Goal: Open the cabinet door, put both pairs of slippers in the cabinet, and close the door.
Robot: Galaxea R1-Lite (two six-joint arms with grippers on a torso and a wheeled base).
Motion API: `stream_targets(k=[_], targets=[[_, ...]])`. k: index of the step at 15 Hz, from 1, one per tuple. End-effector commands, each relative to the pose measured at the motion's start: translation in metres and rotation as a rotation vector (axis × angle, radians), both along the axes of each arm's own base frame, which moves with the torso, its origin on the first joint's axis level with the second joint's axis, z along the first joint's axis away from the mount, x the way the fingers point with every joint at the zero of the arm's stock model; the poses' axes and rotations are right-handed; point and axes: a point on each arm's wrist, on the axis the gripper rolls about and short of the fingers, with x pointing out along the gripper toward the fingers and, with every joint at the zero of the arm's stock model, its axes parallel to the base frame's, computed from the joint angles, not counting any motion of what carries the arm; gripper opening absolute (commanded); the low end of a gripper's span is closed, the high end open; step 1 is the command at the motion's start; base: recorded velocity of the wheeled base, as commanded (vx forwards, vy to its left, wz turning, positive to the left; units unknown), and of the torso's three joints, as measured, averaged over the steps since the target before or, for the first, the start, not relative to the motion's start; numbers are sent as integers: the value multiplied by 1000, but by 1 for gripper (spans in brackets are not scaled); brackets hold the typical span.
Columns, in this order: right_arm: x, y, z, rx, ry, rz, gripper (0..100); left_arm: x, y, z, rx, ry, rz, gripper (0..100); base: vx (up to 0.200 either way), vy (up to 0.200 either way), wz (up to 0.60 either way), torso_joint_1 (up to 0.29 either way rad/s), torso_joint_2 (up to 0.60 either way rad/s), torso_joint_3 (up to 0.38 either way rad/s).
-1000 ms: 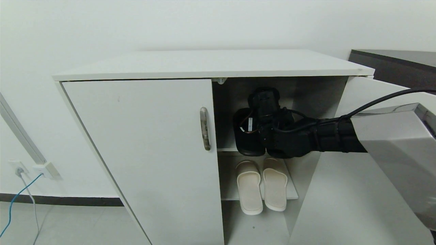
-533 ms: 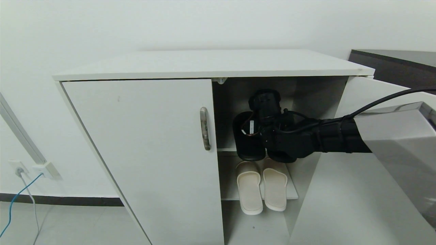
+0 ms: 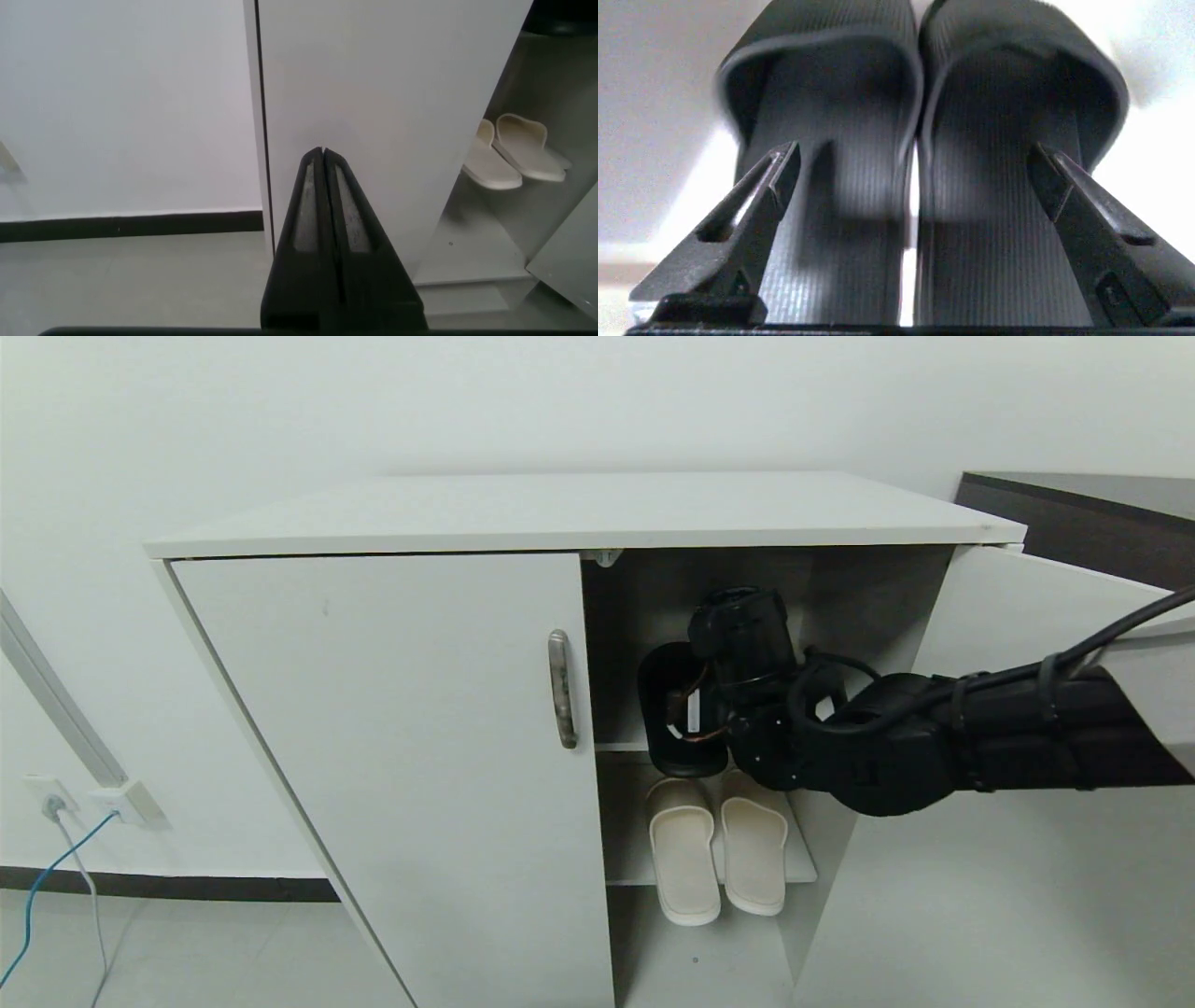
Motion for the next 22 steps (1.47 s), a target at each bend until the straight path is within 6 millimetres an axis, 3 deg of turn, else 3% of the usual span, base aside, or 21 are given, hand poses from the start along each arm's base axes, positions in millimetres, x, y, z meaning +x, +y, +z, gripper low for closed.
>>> stream_targets(k=[1,5,9,12,22], targets=[[-26,-7,14,23,-17,32,100,0,0,0,0,-1,-1,0,0,0,0,0,0,0],[-60,-14,14,48,-42,90,100,0,0,0,0,0,1,0,0,0,0,0,0,0],[-79,-24,12,64,-63,120,100,0,0,0,1,0,-1,0,0,0,0,0,0,0],[-98,-28,9,74,-58,181,100,0,0,0,0,0,-1,0,-200,0,0,2,2,5],[-100,-29,3,62,-43,191,100,0,0,0,0,0,-1,0,-200,0,0,3,1,7]])
